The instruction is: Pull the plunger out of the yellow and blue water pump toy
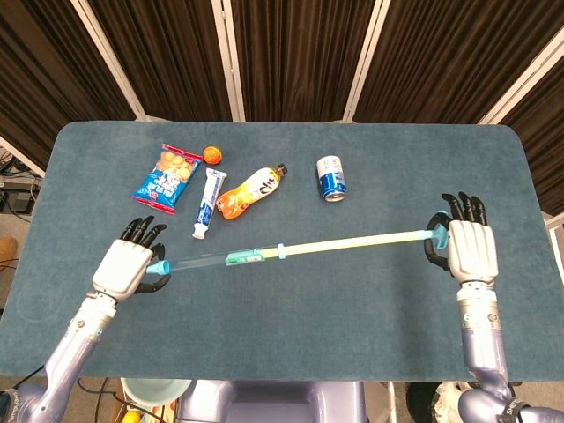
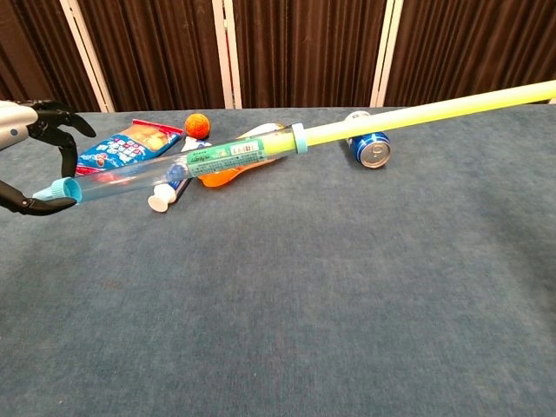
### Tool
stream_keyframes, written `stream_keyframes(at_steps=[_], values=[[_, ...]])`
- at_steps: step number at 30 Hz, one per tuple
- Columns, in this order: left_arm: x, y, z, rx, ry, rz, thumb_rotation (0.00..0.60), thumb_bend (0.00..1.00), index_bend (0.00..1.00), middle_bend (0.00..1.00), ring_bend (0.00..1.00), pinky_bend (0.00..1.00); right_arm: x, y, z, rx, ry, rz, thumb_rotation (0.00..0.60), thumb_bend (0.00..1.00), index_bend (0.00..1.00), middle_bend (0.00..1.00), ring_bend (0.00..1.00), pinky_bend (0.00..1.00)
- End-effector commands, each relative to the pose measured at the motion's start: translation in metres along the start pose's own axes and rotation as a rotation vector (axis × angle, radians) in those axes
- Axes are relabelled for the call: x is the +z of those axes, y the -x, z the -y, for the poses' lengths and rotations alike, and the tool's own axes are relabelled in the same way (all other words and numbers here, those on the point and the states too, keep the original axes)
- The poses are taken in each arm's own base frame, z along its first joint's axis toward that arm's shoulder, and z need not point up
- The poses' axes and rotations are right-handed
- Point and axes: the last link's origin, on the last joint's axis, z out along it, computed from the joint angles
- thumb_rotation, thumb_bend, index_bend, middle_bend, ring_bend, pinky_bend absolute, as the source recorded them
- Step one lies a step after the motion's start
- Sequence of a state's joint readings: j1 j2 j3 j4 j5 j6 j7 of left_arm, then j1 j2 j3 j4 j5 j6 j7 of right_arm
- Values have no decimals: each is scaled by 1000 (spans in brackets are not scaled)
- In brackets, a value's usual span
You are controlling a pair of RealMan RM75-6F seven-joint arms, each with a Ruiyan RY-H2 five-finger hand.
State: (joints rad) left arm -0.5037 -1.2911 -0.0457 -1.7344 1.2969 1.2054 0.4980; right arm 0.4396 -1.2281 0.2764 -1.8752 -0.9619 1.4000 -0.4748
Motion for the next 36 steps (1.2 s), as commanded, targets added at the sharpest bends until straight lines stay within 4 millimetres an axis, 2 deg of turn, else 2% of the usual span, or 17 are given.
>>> stream_keyframes(at_steps=[1, 15, 21, 24, 27, 29, 31, 36], values=[[-1, -1, 0, 0, 4, -5, 600, 313, 546, 130, 0, 94, 1, -4, -3, 0, 15, -11, 600, 607, 715, 165, 56, 0], [-5, 2, 6, 16, -1, 6, 600, 312, 545, 129, 0, 94, 2, -12, -14, -14, 62, -28, 600, 607, 716, 165, 56, 0], [-7, 5, 5, 14, 7, 16, 600, 294, 513, 124, 0, 93, -1, -12, -18, -26, 74, -21, 600, 596, 700, 152, 54, 0], [-8, 7, 5, 9, 10, 24, 600, 210, 396, 102, 0, 90, -3, -11, -19, -29, 84, 7, 600, 527, 590, 88, 24, 0], [-8, 8, 3, 1, 18, 36, 600, 121, 223, 67, 0, 88, -6, -11, -22, -56, 89, 42, 600, 411, 389, 14, 0, 0], [-8, 8, 0, -4, 27, 40, 600, 87, 127, 50, 0, 87, -7, -11, -23, -73, 91, 52, 600, 364, 293, 1, 0, 0], [-9, 8, -1, -10, 34, 42, 600, 73, 69, 36, 0, 86, -9, -11, -25, -87, 97, 56, 600, 322, 206, 0, 0, 0], [-15, 10, -4, -22, 45, 57, 600, 59, 3, 6, 0, 85, -10, -13, -34, -180, 124, 51, 600, 264, 102, 0, 0, 0]])
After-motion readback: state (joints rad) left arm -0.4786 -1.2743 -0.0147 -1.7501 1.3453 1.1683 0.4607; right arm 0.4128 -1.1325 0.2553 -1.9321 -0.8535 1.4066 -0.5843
